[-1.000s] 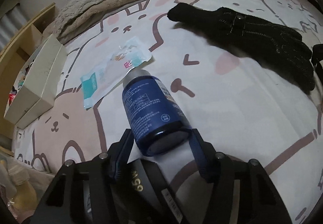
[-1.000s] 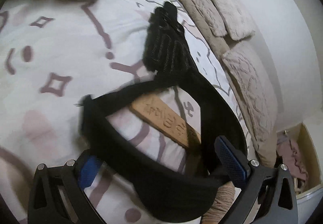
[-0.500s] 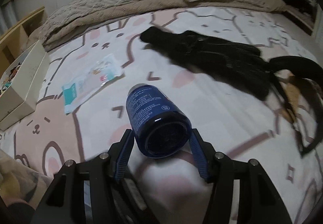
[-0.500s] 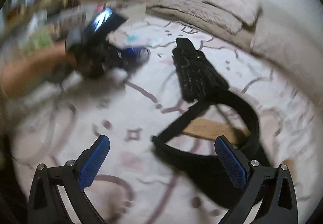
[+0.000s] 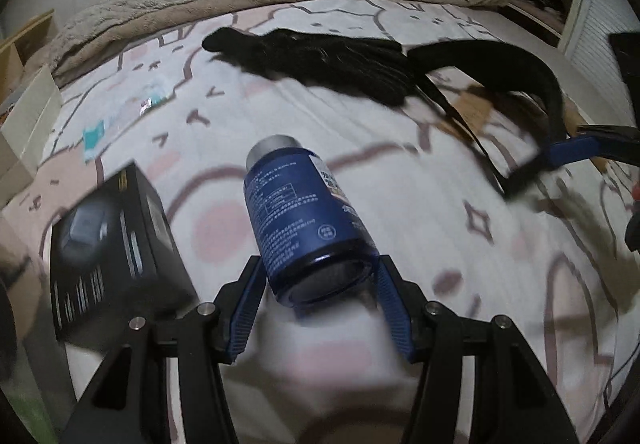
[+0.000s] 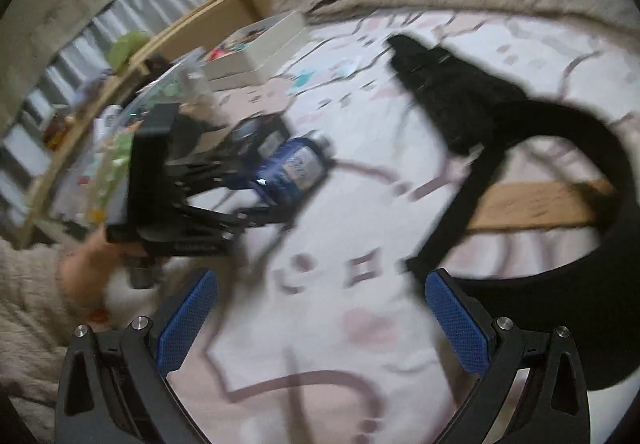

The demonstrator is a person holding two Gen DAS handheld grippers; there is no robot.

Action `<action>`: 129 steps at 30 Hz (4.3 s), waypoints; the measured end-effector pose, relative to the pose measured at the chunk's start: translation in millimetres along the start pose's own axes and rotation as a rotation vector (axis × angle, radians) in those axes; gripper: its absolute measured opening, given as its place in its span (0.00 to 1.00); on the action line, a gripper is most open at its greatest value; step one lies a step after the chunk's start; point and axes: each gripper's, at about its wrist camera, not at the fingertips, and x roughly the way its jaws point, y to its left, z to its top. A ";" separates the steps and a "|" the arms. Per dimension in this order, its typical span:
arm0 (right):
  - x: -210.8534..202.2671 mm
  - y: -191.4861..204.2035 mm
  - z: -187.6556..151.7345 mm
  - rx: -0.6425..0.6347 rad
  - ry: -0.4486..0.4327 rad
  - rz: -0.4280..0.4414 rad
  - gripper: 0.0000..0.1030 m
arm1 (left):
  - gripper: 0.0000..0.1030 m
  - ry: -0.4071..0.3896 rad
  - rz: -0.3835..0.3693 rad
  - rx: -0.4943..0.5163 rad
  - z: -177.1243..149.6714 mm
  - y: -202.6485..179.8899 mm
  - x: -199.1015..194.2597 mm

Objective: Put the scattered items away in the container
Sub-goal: 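Release the black visor and grasp the carved wooden plaque with the right tool, then lift the blue bottle with the left tool while the right tool lifts the wooden plaque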

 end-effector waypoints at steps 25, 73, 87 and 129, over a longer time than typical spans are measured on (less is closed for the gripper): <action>-27.6 -139.2 48.8 0.442 -0.214 -0.551 1.00 | 0.54 0.034 -0.025 0.008 -43.4 -6.5 -13.8; 44.1 -140.2 72.1 0.150 0.025 -0.718 1.00 | 0.54 0.050 -0.025 -0.084 -35.0 -3.9 -15.4; 53.3 -54.8 9.0 -0.092 0.115 -0.580 1.00 | 0.54 0.026 -0.045 -0.104 -71.5 -14.5 -39.3; 46.5 49.9 -81.2 -0.129 0.167 -0.591 1.00 | 0.81 0.053 0.206 -0.082 -147.1 -1.3 -84.6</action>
